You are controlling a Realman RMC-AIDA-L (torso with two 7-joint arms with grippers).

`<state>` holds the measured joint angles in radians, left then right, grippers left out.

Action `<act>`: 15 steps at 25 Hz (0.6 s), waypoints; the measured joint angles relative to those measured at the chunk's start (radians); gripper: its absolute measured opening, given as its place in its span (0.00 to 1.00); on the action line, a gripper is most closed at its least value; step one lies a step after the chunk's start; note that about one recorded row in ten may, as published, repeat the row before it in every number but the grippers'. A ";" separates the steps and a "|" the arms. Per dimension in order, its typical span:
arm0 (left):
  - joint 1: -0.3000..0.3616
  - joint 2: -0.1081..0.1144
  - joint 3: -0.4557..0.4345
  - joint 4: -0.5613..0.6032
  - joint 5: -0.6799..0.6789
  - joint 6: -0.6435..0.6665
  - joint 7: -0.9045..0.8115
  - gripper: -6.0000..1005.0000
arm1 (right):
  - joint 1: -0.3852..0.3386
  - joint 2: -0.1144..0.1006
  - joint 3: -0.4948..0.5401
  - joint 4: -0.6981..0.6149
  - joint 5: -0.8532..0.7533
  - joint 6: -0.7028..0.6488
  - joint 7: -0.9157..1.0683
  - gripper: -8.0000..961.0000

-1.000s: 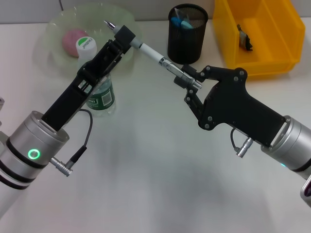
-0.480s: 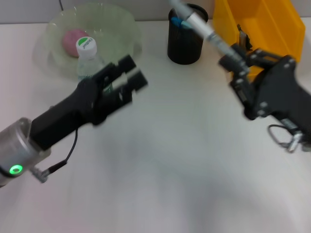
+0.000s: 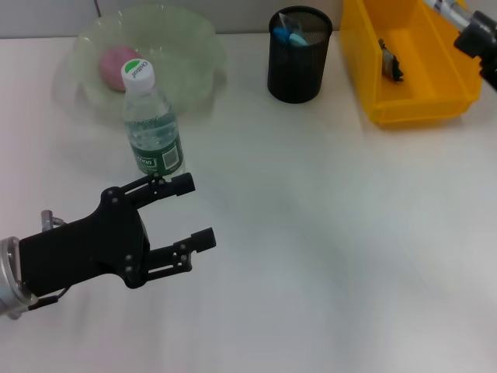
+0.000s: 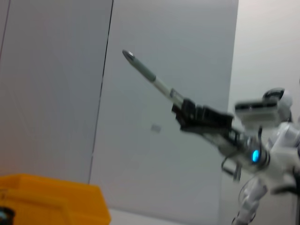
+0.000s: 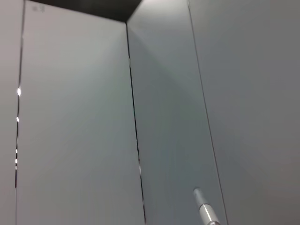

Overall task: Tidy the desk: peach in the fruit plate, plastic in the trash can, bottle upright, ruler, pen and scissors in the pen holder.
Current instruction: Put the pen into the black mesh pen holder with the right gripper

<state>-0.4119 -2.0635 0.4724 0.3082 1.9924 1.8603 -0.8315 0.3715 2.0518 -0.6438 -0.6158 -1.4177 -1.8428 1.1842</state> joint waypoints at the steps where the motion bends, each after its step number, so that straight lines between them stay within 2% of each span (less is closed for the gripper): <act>1: 0.002 0.001 0.003 0.005 0.003 -0.010 0.002 0.78 | 0.002 -0.008 0.002 -0.062 -0.027 0.017 0.085 0.15; 4: 0.004 0.002 0.010 0.014 0.008 -0.024 0.006 0.78 | 0.020 -0.025 0.004 -0.228 -0.122 0.061 0.304 0.15; 9: 0.001 0.002 0.034 0.015 0.011 -0.043 0.014 0.78 | 0.102 -0.052 0.004 -0.521 -0.353 0.122 0.684 0.15; 12: -0.001 0.002 0.054 0.015 0.011 -0.060 0.014 0.78 | 0.187 -0.082 0.002 -0.650 -0.517 0.127 0.906 0.15; 15: -0.002 0.001 0.068 0.016 0.011 -0.075 0.014 0.78 | 0.295 -0.118 -0.004 -0.692 -0.683 0.104 1.061 0.15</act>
<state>-0.4136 -2.0621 0.5400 0.3238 2.0034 1.7854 -0.8174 0.6662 1.9340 -0.6476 -1.3075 -2.1009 -1.7383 2.2453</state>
